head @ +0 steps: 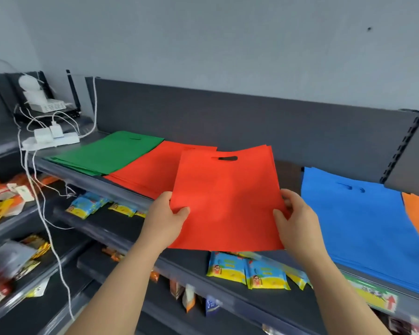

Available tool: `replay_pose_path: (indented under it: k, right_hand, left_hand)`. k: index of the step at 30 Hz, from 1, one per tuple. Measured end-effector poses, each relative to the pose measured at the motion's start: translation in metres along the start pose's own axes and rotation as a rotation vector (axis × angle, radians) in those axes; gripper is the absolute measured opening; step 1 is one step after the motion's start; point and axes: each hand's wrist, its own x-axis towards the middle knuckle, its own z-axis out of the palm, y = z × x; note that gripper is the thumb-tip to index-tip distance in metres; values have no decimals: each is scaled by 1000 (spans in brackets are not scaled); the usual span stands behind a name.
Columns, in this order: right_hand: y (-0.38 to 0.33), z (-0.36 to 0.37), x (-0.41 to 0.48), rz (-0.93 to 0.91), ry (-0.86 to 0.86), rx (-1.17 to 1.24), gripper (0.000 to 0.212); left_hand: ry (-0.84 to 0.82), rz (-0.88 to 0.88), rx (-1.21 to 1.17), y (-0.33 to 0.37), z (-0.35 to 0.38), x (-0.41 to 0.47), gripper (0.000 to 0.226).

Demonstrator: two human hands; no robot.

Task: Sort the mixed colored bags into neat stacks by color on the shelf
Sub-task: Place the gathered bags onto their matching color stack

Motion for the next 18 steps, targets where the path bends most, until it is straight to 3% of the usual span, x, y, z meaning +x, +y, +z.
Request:
replay_pose_path:
  k: [10,18]
  right_hand:
    - [-34,107,71,-48,-31,4,45]
    - [-63,173,93,8,-66,-123,47]
  left_hand:
    - [95,27,77,-55,-50,114,25]
    - [68,39,185,-97,-77,187,35]
